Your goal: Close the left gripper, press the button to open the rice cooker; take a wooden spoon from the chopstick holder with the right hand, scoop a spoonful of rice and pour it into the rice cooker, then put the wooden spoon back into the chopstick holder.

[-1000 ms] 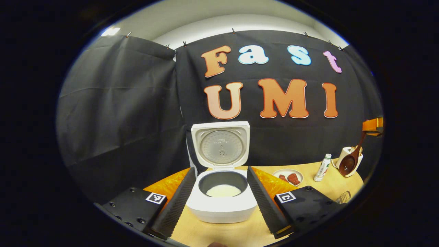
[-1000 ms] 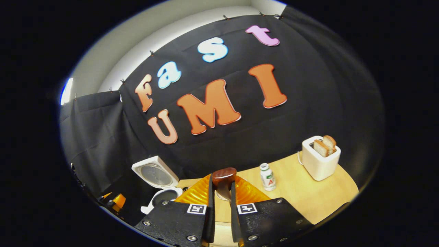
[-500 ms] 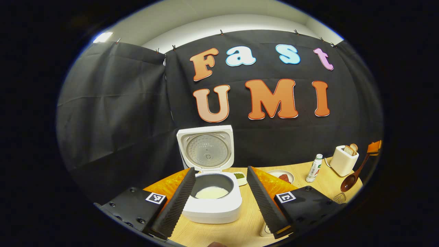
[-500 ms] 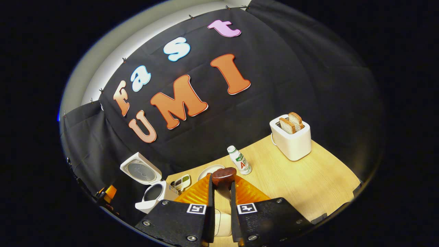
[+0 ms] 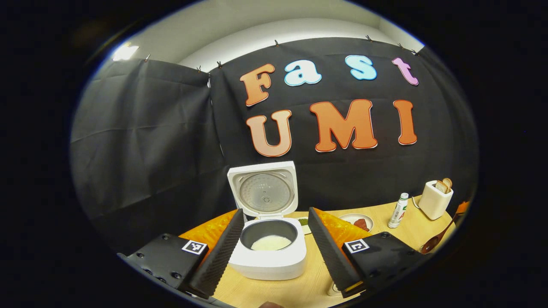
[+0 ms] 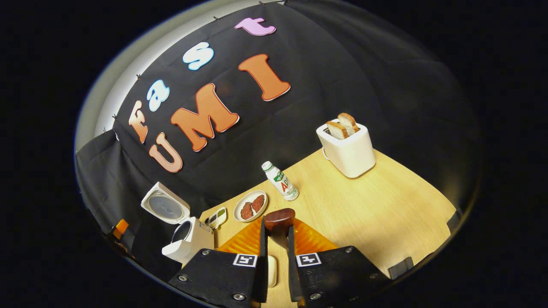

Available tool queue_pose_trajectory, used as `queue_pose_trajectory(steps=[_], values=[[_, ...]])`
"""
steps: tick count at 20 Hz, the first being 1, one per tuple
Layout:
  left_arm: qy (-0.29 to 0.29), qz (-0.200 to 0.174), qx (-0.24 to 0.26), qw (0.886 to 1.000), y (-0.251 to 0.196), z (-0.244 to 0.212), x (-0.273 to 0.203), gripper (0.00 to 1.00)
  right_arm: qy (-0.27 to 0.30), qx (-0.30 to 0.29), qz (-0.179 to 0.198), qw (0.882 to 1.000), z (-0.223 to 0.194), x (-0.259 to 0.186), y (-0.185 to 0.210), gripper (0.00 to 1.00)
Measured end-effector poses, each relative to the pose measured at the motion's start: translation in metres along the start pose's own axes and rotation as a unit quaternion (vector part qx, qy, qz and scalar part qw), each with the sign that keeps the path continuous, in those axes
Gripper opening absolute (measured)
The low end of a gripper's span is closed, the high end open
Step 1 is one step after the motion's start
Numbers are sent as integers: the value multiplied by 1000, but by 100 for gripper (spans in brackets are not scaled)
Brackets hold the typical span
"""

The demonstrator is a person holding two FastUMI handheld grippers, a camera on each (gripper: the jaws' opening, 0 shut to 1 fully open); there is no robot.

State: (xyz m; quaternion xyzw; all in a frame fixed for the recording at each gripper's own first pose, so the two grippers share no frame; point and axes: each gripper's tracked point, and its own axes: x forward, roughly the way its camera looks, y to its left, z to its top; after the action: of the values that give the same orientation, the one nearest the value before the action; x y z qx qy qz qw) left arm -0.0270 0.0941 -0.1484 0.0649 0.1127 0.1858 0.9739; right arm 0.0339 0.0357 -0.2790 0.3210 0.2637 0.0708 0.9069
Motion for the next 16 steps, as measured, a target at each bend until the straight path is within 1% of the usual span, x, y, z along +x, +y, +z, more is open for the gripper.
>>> queue_pose_trajectory(steps=[3,8,10,12,13,14,15,16], values=[[-4,10,-2,1000,3,10,-4,100,-2,28,6,1000,-7,9,-5,20],[-9,18,-4,1000,1,22,-5,100,1,57,2,998,-23,22,-29,23],[-6,24,-9,1000,2,26,-3,98,4,72,7,997,-28,23,-33,25],[-2,30,-17,999,5,32,0,98,8,82,18,996,-32,23,-34,26],[-2,34,-23,999,8,37,1,100,12,84,20,996,-34,23,-35,28],[-3,37,-30,999,10,42,3,100,17,87,19,996,-37,20,-40,31],[-6,42,-33,999,13,47,7,98,16,85,16,996,-33,23,-45,33],[-6,45,-31,998,15,49,10,100,17,83,12,996,-31,20,-49,37]])
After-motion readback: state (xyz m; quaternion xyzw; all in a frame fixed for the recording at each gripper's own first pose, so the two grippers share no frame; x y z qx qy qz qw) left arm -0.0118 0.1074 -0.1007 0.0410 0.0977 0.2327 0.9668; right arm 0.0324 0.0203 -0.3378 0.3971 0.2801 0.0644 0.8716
